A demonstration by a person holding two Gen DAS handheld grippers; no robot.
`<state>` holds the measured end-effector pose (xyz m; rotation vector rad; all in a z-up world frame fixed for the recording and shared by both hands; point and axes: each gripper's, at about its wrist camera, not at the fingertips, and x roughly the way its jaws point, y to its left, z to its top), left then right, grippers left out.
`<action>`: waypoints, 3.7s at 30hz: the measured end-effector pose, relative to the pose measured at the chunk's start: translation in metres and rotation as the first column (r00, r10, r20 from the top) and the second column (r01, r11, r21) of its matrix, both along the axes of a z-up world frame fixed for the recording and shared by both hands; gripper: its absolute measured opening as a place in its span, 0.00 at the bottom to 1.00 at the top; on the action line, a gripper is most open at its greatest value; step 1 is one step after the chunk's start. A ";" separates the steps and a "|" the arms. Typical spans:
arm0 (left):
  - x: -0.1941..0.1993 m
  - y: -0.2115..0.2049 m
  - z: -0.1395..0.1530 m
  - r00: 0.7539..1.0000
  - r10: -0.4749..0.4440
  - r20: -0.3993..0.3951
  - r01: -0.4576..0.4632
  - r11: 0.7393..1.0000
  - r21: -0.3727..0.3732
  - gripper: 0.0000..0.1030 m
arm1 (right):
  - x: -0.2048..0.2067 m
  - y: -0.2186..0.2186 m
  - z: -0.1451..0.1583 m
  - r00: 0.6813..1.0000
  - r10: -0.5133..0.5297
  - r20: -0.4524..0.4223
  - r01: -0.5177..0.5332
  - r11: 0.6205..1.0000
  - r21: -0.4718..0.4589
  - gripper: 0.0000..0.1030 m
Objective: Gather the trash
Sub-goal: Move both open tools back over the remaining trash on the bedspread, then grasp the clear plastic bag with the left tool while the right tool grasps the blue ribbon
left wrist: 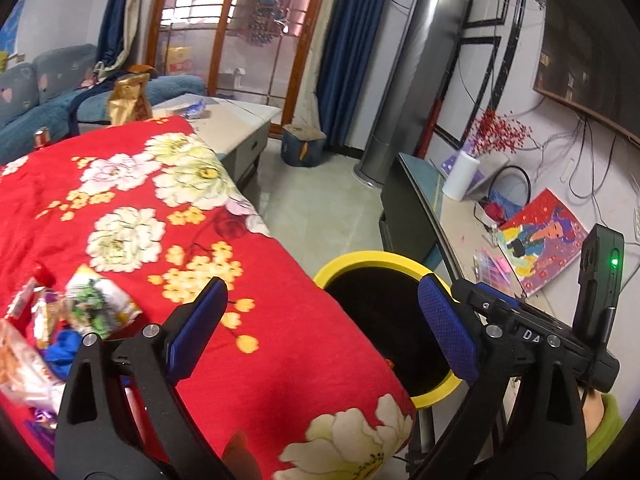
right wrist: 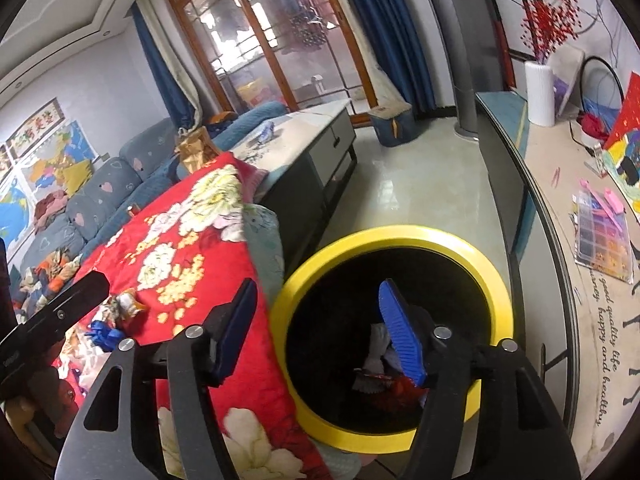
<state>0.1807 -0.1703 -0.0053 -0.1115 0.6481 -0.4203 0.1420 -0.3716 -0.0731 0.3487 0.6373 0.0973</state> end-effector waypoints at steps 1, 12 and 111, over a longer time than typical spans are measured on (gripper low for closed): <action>-0.001 0.003 0.001 1.000 0.006 0.003 -0.006 1.000 0.000 0.85 | 0.000 0.004 0.002 1.000 0.007 0.004 -0.007 1.000 -0.002 0.60; -0.020 0.044 0.014 0.996 0.073 0.058 -0.074 0.997 0.007 0.85 | -0.003 0.050 0.023 0.994 0.098 0.045 -0.096 0.995 -0.038 0.61; -0.044 0.242 -0.030 0.943 0.314 -0.111 -0.328 0.932 -0.153 0.26 | 0.027 0.267 0.007 0.803 0.590 -0.076 -0.591 0.807 0.023 0.05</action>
